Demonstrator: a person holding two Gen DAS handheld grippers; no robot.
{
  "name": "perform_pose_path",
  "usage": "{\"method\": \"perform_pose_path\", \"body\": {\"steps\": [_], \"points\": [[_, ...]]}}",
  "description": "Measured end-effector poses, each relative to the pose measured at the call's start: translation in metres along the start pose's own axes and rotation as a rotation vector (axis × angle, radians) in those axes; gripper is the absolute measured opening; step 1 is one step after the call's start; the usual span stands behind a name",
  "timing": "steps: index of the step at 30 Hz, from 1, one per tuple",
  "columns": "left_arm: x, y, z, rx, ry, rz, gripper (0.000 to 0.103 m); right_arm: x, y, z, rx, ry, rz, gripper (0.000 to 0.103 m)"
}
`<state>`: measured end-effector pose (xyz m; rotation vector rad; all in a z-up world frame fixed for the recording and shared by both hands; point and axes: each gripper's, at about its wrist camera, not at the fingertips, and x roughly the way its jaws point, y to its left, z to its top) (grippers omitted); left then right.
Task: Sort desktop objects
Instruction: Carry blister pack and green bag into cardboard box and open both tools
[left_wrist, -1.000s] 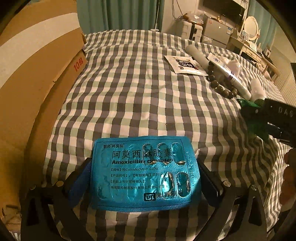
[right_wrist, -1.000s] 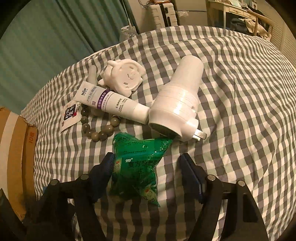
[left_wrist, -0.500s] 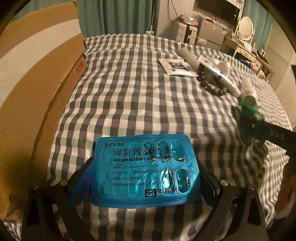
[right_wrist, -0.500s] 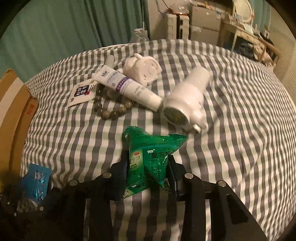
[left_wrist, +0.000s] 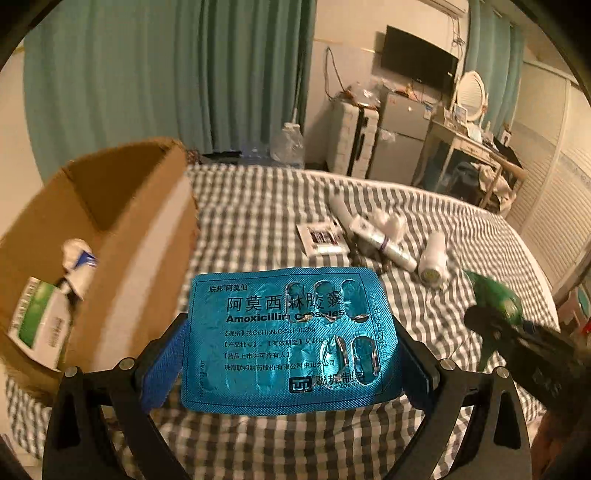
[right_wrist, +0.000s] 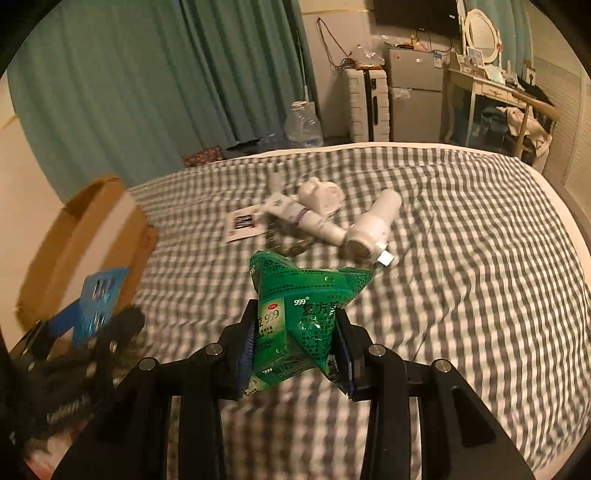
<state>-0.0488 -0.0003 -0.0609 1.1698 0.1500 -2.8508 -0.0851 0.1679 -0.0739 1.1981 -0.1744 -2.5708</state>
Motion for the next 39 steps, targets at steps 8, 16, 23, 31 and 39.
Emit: {"method": "perform_pose_path", "body": {"steps": [8, 16, 23, 31, 39], "points": [[-0.045, 0.024, 0.036, 0.002, -0.086, -0.009, 0.1, -0.073, 0.053, 0.007, -0.073, -0.093, 0.042, 0.037], [-0.089, 0.108, 0.091, -0.028, -0.155, 0.047, 0.1, -0.1, 0.143, 0.046, -0.228, -0.166, 0.147, 0.037], [-0.07, 0.191, 0.103, -0.063, -0.105, 0.181, 0.1, -0.065, 0.23, 0.075, -0.293, -0.109, 0.321, 0.037], [-0.01, 0.237, 0.09, -0.089, 0.006, 0.202, 0.1, 0.03, 0.295, 0.105, -0.314, 0.03, 0.379, 0.037], [0.019, 0.242, 0.091, -0.066, 0.021, 0.136, 0.103, 0.067, 0.3, 0.137, -0.223, 0.022, 0.405, 0.08]]}}
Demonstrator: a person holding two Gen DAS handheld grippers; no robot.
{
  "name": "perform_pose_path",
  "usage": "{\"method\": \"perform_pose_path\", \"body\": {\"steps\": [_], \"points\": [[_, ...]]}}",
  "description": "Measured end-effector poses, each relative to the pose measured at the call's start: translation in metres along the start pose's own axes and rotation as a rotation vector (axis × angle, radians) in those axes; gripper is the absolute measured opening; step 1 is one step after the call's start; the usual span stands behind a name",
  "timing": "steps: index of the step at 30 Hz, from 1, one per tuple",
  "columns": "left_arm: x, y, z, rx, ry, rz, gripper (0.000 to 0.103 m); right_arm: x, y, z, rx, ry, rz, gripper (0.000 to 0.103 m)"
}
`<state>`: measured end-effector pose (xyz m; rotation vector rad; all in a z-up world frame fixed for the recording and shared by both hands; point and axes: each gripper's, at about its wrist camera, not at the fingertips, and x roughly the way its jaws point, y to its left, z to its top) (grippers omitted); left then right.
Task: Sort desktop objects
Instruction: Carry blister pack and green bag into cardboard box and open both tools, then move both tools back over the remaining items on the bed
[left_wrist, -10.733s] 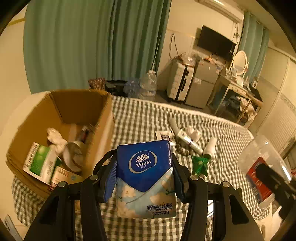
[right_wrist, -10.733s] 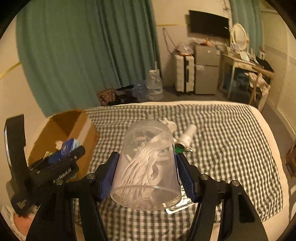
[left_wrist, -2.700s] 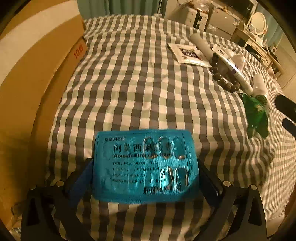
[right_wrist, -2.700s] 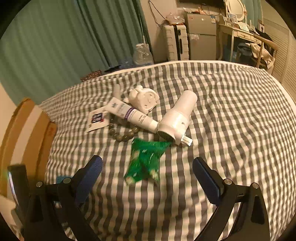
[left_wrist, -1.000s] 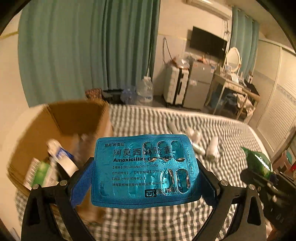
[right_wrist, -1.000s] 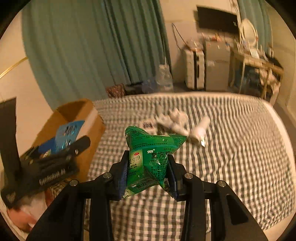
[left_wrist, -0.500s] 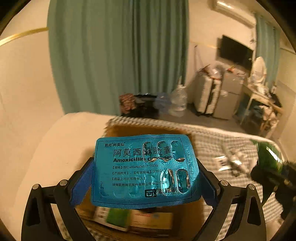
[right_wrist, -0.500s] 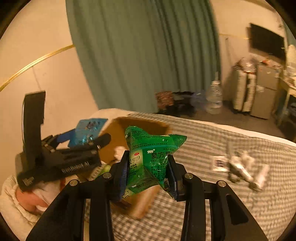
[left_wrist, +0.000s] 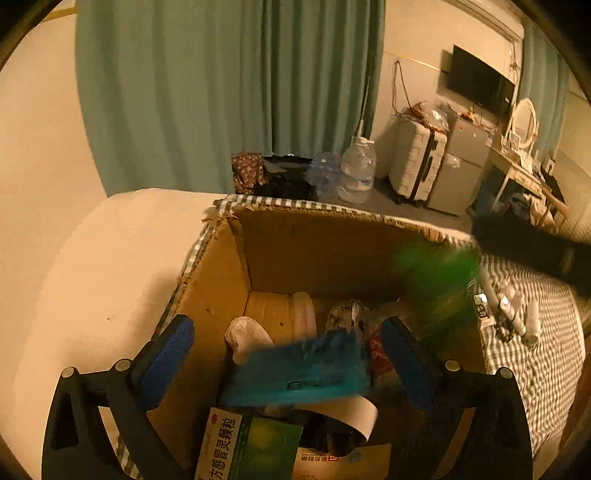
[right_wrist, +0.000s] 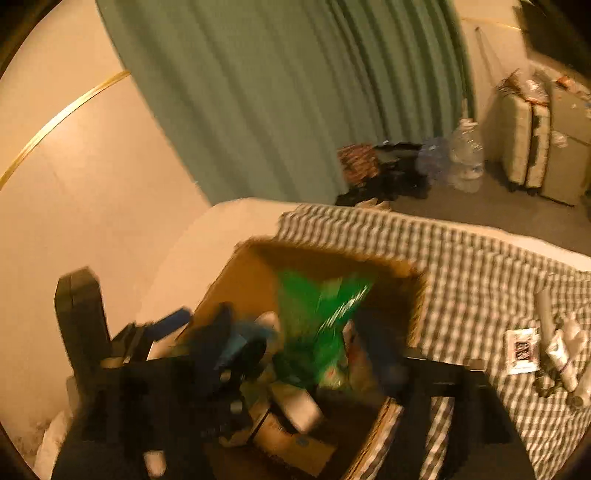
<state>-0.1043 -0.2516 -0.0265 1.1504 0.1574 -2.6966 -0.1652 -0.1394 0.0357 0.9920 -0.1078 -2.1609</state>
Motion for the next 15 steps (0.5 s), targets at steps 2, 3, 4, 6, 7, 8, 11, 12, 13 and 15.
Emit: {"method": "perform_pose_path", "body": {"steps": [2, 3, 4, 6, 7, 8, 11, 12, 13, 15], "points": [[0.001, -0.001, -0.004, -0.004, 0.011, 0.008, 0.103, -0.009, -0.003, 0.002, 0.014, -0.051, -0.012, 0.08], [-0.003, -0.002, -0.009, -0.009, 0.015, 0.01, 0.103, -0.013, -0.007, 0.003, 0.029, -0.062, -0.001, 0.08], [-0.007, -0.002, -0.013, -0.015, 0.016, 0.012, 0.103, -0.017, -0.007, 0.003, 0.043, -0.063, 0.002, 0.08], [-0.016, -0.002, -0.019, -0.023, 0.01, 0.003, 0.103, -0.03, -0.019, -0.002, 0.096, -0.064, -0.011, 0.08], [-0.023, -0.004, -0.023, -0.026, 0.01, 0.002, 0.103, -0.036, -0.024, -0.006, 0.113, -0.06, -0.017, 0.08], [-0.028, -0.007, -0.026, -0.027, 0.012, 0.005, 0.103, -0.044, -0.03, -0.01, 0.126, -0.062, -0.022, 0.08], [-0.047, -0.02, -0.032, -0.022, 0.002, 0.001, 0.103, -0.075, -0.05, -0.028, 0.146, -0.079, -0.079, 0.08], [-0.056, -0.03, -0.035, -0.014, -0.006, -0.009, 0.103, -0.084, -0.056, -0.035, 0.145, -0.081, -0.1, 0.08], [-0.06, -0.037, -0.036, -0.006, -0.011, -0.013, 0.103, -0.095, -0.065, -0.041, 0.143, -0.083, -0.131, 0.08], [-0.072, -0.057, -0.038, 0.015, -0.021, -0.008, 0.103, -0.113, -0.075, -0.05, 0.137, -0.082, -0.173, 0.08]]}}
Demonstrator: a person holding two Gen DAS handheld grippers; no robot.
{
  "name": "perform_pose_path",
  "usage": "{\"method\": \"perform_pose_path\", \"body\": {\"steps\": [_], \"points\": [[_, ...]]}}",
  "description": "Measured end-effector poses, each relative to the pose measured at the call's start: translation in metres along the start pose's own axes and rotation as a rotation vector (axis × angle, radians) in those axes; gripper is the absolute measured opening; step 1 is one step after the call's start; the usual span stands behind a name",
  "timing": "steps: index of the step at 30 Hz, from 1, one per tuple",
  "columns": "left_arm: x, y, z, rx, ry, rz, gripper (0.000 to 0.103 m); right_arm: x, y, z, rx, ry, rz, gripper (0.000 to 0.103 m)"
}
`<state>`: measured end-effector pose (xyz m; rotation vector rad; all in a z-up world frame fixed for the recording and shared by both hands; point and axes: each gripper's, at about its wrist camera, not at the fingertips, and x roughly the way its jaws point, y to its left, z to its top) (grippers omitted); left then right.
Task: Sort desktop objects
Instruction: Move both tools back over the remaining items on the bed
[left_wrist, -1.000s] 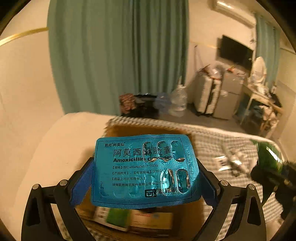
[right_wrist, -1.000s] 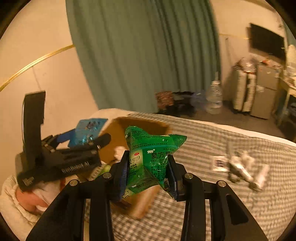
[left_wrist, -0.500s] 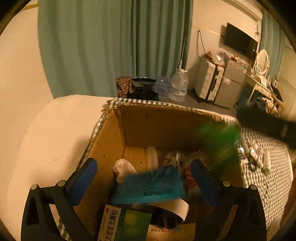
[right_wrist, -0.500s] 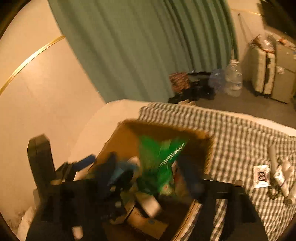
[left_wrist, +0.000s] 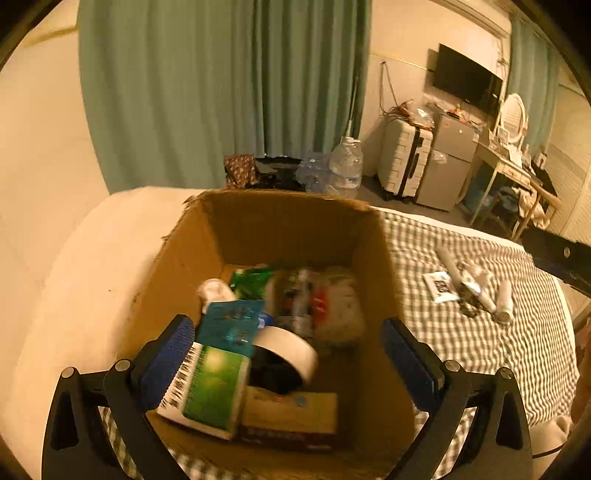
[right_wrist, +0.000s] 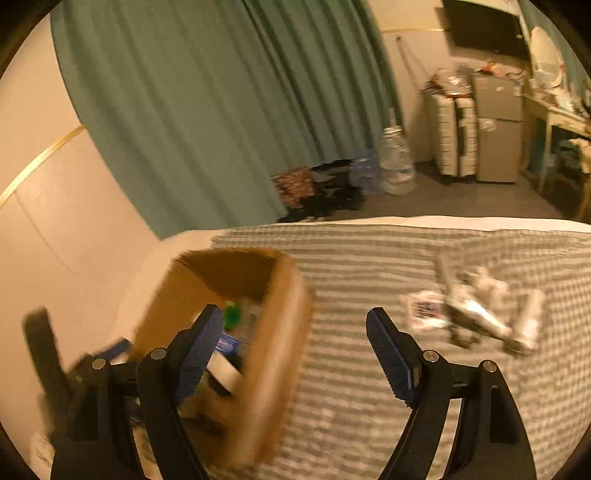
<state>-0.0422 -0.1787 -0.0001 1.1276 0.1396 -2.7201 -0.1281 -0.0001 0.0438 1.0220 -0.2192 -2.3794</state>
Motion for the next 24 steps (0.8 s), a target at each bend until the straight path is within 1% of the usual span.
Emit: {"method": "perform_pose_path", "body": {"steps": [1, 3, 6, 8, 11, 14, 17, 21, 24], "points": [[-0.007, -0.012, -0.001, 0.009, -0.012, -0.02, 0.103, -0.013, -0.012, -0.003, 0.004, -0.005, -0.035, 0.08], [-0.016, -0.038, -0.003, 0.017, -0.029, -0.065, 0.103, -0.029, -0.03, -0.004, 0.016, -0.006, -0.077, 0.08], [-0.023, -0.075, -0.004, 0.018, -0.031, -0.099, 0.103, -0.063, -0.065, -0.008, 0.036, -0.039, -0.124, 0.08], [-0.024, -0.1, -0.007, 0.017, -0.031, -0.131, 0.103, -0.083, -0.089, -0.013, 0.046, -0.054, -0.176, 0.08], [-0.02, -0.131, -0.014, 0.032, -0.031, -0.145, 0.103, -0.1, -0.122, -0.027, 0.08, -0.06, -0.225, 0.08], [-0.004, -0.165, -0.025, 0.069, -0.009, -0.147, 0.103, -0.103, -0.149, -0.041, 0.113, -0.053, -0.244, 0.08], [0.02, -0.184, -0.034, 0.09, 0.025, -0.136, 0.103, -0.092, -0.173, -0.052, 0.144, -0.033, -0.254, 0.08], [0.058, -0.196, -0.036, 0.09, 0.091, -0.127, 0.103, -0.068, -0.199, -0.059, 0.198, -0.023, -0.255, 0.08], [0.085, -0.202, -0.034, 0.091, 0.114, -0.125, 0.103, -0.051, -0.216, -0.06, 0.203, -0.009, -0.263, 0.08]]}}
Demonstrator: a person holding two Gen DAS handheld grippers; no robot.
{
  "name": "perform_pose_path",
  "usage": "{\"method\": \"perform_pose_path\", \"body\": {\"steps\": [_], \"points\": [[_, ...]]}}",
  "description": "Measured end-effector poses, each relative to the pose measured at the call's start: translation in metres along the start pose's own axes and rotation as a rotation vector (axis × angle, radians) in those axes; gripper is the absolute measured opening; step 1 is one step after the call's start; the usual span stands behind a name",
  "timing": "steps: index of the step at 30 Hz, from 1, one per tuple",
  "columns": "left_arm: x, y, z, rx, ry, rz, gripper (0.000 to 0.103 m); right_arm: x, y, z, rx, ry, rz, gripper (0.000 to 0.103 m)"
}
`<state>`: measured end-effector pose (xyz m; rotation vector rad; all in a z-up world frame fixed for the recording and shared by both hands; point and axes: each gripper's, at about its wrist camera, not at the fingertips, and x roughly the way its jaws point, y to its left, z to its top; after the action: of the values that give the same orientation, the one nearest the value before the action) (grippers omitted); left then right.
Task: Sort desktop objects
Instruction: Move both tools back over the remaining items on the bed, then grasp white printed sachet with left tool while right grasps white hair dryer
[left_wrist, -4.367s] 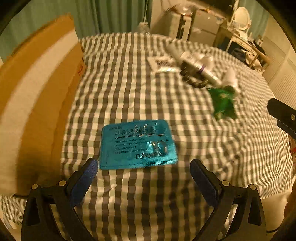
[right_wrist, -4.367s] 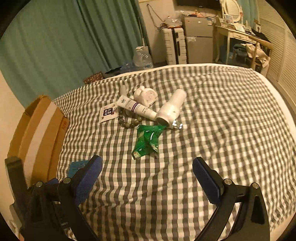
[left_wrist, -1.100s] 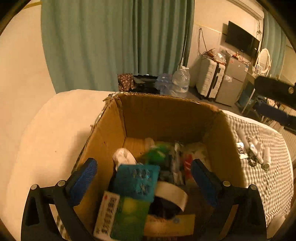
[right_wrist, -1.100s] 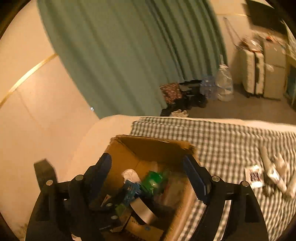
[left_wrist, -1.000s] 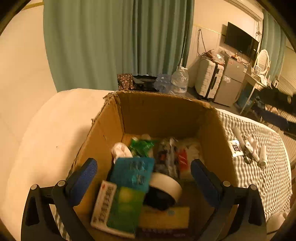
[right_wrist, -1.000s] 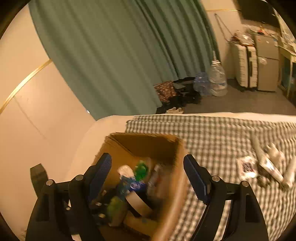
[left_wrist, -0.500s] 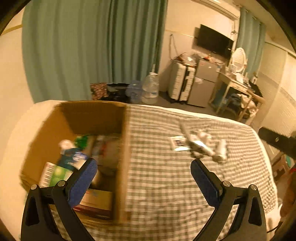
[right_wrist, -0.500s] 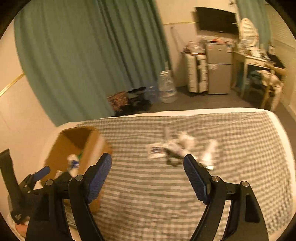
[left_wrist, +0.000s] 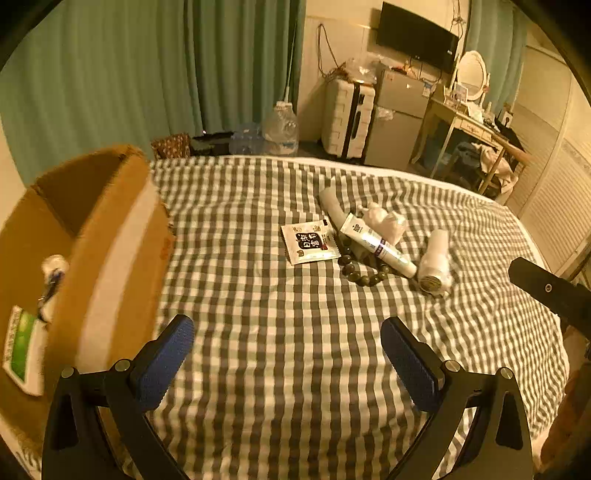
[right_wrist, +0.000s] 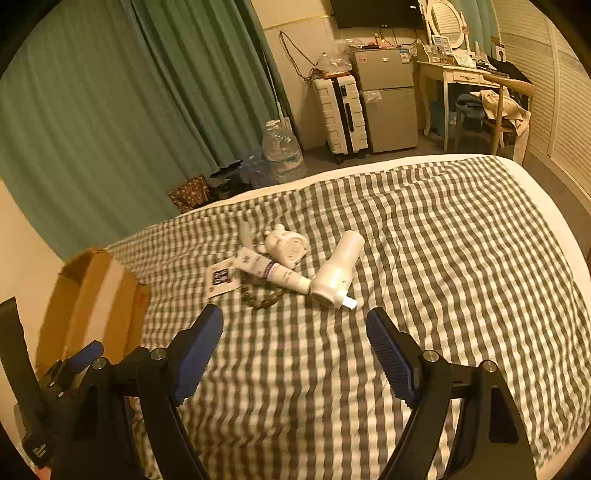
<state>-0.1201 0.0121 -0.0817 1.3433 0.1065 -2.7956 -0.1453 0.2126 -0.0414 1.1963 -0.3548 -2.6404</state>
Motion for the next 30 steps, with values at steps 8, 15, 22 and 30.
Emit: {"method": "perform_pose_path", "body": {"steps": [8, 15, 22, 30], "points": [[0.08, 0.003, 0.027, 0.003, 0.052, 0.005, 0.103, 0.082, -0.02, 0.014, 0.015, 0.048, -0.067, 0.072], [0.139, 0.006, 0.044, -0.029, 0.093, -0.016, 0.103, 0.136, -0.036, 0.029, 0.026, 0.08, -0.088, 0.067], [0.167, -0.002, 0.054, -0.052, 0.103, -0.023, 0.103, 0.161, -0.039, 0.029, 0.023, 0.109, -0.088, 0.062], [0.165, -0.004, 0.046, 0.031, 0.106, -0.013, 0.073, 0.164, -0.043, 0.023, 0.03, 0.138, -0.086, 0.049]]}}
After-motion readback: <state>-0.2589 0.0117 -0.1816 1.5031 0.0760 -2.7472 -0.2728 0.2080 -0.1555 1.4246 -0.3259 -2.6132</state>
